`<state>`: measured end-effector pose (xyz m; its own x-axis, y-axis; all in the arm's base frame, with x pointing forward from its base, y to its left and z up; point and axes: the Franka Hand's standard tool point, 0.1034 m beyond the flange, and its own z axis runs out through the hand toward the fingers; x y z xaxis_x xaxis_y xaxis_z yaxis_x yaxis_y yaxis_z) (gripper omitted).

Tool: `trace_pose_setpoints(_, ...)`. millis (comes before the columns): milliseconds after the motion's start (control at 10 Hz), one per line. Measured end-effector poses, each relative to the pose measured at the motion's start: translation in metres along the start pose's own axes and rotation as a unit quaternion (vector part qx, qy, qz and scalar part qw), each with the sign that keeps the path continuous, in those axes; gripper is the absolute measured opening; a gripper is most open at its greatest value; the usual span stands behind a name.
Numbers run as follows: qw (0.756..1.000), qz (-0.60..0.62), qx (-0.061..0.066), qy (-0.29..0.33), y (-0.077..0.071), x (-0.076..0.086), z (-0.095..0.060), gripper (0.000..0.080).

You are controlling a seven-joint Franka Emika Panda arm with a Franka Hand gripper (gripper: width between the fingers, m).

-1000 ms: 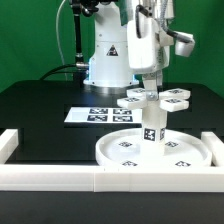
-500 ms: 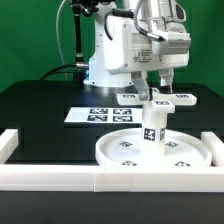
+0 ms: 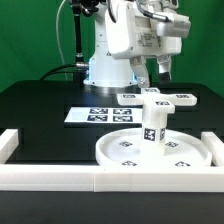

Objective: Assemble round table

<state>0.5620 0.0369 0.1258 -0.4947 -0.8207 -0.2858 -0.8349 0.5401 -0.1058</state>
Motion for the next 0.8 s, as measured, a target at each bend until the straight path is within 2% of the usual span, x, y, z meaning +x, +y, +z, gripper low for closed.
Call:
trace_pose_setpoints(200,0.998,-0.069,0.000,0.001,0.000,0.000,0.000,0.0649)
trace_pose_setpoints(400,0.981,-0.192,-0.025,0.002,0.008,-0.004,0.004,0.0649)
trace_pose_setpoints(600,0.946,-0.321,-0.045,0.000,0.010,-0.011,0.003,0.0649)
trace_pose_setpoints(700,0.943,-0.330,-0.044,-0.001,0.010,-0.010,0.003,0.0649)
trace_pose_setpoints(800,0.930,-0.366,-0.045,-0.001,0.010,-0.010,0.003,0.0649)
